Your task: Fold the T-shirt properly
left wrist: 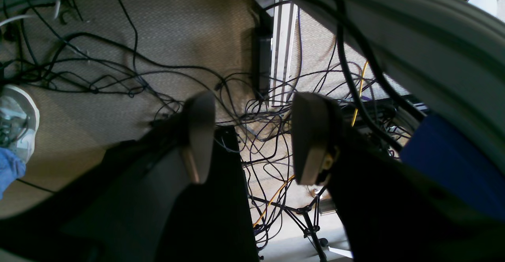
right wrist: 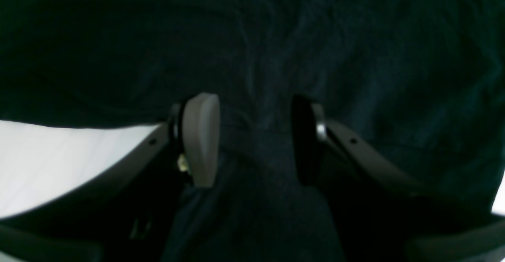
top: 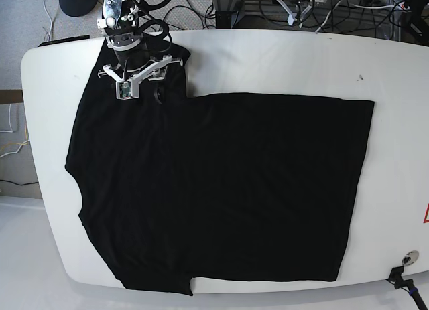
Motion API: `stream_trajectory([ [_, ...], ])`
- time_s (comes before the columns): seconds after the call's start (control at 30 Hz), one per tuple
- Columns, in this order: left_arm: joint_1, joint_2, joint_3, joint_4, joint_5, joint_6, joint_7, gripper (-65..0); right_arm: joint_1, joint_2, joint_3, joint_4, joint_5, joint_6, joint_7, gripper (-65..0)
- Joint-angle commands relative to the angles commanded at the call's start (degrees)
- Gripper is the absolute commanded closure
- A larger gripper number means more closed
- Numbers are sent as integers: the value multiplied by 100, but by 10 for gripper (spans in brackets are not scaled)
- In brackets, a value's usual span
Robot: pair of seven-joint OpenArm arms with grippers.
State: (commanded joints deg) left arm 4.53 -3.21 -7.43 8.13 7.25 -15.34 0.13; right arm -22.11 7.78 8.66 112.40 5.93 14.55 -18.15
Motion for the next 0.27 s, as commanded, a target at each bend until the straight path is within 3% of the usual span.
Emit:
stream_trajectory([
  [0.27,0,0,0,0,0,0,0,-292,-26,-26,9,0,0,-9,0,-288],
])
